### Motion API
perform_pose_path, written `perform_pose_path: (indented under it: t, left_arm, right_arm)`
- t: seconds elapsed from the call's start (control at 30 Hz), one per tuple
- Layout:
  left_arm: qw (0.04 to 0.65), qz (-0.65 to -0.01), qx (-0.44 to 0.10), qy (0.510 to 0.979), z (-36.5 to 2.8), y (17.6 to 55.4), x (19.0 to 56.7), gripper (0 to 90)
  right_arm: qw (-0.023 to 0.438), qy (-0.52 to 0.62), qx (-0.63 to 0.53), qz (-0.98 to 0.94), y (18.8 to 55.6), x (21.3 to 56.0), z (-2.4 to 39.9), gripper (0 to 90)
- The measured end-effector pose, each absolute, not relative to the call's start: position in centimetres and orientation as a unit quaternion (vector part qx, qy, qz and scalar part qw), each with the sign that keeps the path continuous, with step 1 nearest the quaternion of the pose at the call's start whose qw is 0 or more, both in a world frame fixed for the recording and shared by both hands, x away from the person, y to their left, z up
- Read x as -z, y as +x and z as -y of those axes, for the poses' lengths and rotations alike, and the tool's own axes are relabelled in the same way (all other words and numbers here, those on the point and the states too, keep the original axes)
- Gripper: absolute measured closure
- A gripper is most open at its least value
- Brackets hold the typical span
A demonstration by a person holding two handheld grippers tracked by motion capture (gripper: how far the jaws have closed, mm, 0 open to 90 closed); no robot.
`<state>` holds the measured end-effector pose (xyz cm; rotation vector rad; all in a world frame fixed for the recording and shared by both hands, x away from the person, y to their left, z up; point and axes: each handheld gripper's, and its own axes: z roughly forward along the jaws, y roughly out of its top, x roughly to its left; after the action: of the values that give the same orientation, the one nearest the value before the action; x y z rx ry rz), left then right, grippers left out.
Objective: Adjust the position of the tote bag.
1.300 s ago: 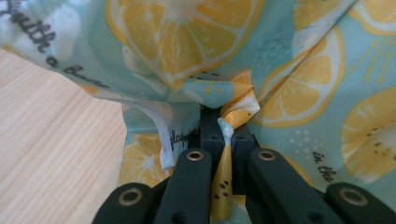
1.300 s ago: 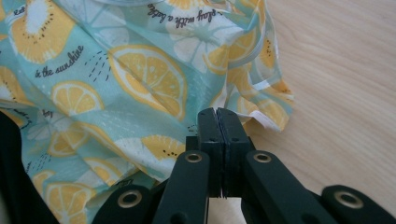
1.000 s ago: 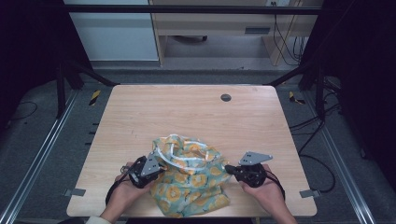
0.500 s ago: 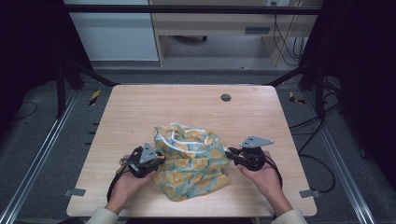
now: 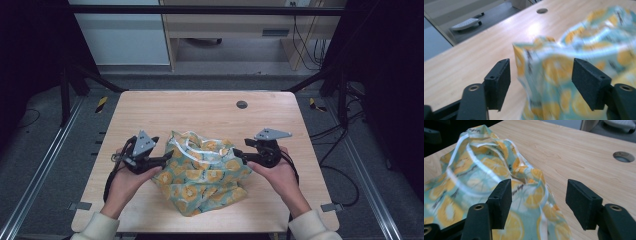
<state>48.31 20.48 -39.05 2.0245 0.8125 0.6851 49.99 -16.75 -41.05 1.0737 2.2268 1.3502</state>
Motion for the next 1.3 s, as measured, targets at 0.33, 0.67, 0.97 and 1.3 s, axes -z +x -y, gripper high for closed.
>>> perform_pose_path:
  t: [0.33,0.67,0.97,1.3]
  left_arm:
    - [0.387,-0.395,-0.198,0.809,-18.7,53.7,40.1,24.3]
    - [0.376,-0.388,-0.185,0.821,-19.3,52.6,40.7,83.9]
    - [0.454,-0.34,-0.303,0.766,-20.2,47.9,38.1,86.8]
    - [0.514,-0.291,-0.276,0.758,-22.3,42.1,39.9,88.8]
  right_arm:
    - [0.104,0.402,-0.44,-0.796,52.7,42.9,14.7,64.3]
    - [0.131,0.371,-0.464,-0.794,51.3,42.1,15.4,90.0]
    - [0.195,0.332,-0.54,-0.749,46.8,38.9,17.2,90.0]
    - [0.164,0.288,-0.532,-0.779,41.2,40.9,17.5,90.0]
